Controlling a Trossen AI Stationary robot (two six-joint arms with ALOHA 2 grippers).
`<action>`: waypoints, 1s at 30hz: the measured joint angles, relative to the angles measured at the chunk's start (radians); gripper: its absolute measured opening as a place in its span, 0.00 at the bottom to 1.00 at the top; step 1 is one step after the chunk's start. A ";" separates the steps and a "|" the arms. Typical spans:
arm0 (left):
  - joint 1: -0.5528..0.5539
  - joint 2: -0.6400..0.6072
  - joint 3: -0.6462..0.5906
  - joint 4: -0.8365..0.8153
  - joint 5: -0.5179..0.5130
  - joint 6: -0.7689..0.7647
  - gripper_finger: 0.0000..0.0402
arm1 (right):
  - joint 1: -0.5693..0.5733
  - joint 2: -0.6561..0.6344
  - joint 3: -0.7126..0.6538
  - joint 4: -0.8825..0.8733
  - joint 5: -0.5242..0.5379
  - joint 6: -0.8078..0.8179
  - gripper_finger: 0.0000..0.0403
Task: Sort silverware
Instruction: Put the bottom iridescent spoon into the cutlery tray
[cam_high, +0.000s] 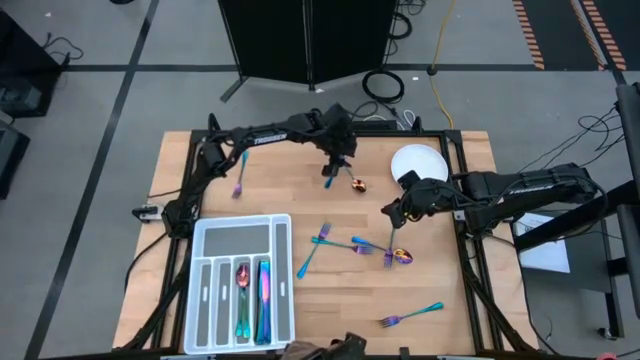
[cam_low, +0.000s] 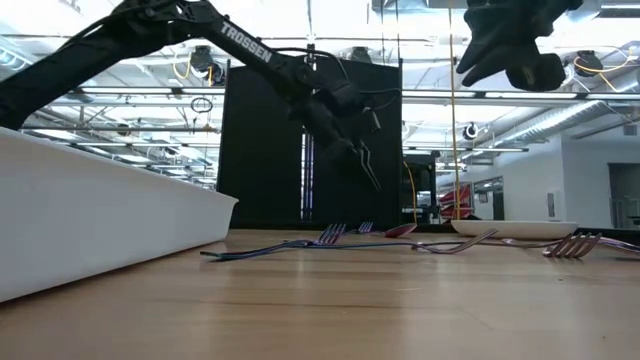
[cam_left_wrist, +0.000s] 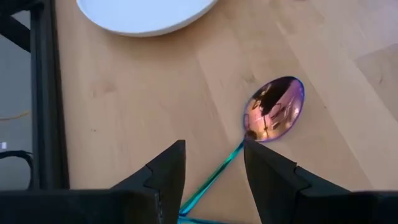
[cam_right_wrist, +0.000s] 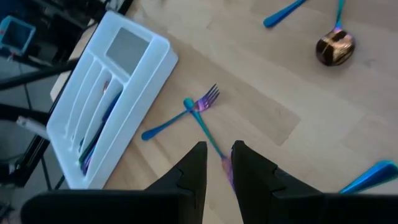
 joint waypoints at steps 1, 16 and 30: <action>-0.004 0.000 0.000 0.001 -0.005 -0.002 0.41 | 0.000 0.000 0.000 -0.001 -0.013 -0.004 0.16; -0.032 -0.086 -0.001 -0.066 -0.053 -0.110 0.41 | 0.019 0.058 0.000 -0.216 -0.074 -0.229 0.16; -0.001 -0.352 0.000 -0.290 -0.081 -0.302 0.41 | 0.141 0.325 -0.008 -0.085 -0.021 -0.499 0.16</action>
